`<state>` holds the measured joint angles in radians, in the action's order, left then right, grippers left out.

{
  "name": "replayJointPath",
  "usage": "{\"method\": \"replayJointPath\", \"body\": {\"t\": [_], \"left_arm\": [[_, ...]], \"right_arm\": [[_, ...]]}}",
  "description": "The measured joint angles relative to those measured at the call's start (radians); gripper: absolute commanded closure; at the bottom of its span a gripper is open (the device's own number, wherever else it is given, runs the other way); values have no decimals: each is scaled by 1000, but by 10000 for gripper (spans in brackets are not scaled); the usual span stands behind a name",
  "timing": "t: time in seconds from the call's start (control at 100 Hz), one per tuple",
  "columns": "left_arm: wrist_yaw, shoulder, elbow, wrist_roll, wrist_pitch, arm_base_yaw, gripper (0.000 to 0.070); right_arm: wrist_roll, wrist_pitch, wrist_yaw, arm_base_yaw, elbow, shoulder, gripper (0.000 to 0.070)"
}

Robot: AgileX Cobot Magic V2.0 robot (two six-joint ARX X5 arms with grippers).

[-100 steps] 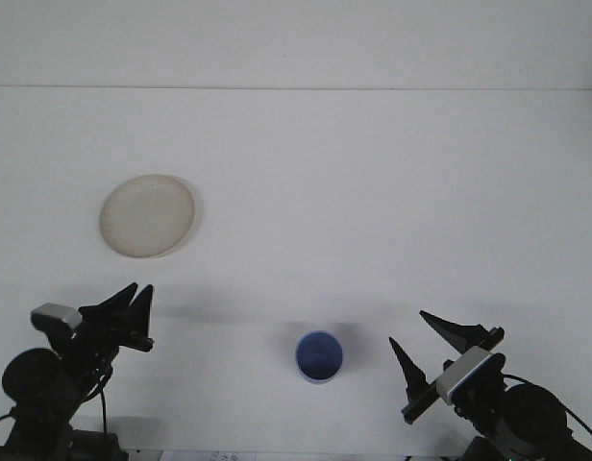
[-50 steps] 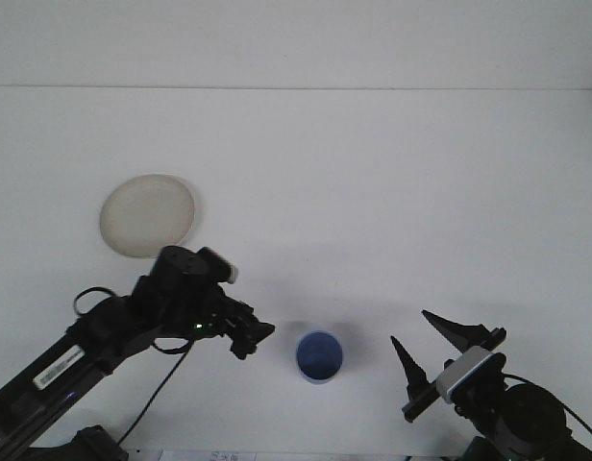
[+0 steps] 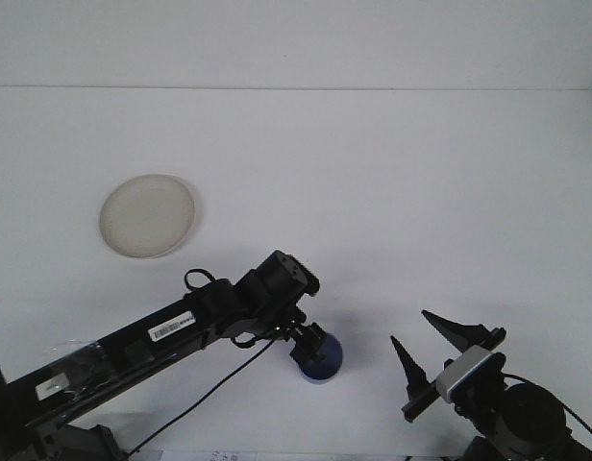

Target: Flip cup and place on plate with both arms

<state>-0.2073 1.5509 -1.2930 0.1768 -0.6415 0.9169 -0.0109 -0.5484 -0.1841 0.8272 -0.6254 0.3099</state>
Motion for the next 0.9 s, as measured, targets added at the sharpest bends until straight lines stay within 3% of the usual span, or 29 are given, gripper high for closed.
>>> {"method": "replayJointPath", "body": {"t": [0.27, 0.35, 0.39, 0.42, 0.67, 0.9], "left_arm": [[52, 92, 0, -10, -6, 22, 342], [53, 101, 0, -11, -11, 24, 503], [53, 101, 0, -15, -13, 26, 638], [53, 101, 0, -20, -13, 26, 700], [58, 101, -9, -39, -58, 30, 689], [158, 97, -96, -89, -177, 13, 692]], "right_arm": [[0, 0, 0, 0, 0, 0, 272], [0, 0, 0, 0, 0, 0, 272], [0, 0, 0, 0, 0, 0, 272], [0, 0, 0, 0, 0, 0, 272], [0, 1, 0, 0, 0, 0, 272], [0, 1, 0, 0, 0, 0, 272]]}}
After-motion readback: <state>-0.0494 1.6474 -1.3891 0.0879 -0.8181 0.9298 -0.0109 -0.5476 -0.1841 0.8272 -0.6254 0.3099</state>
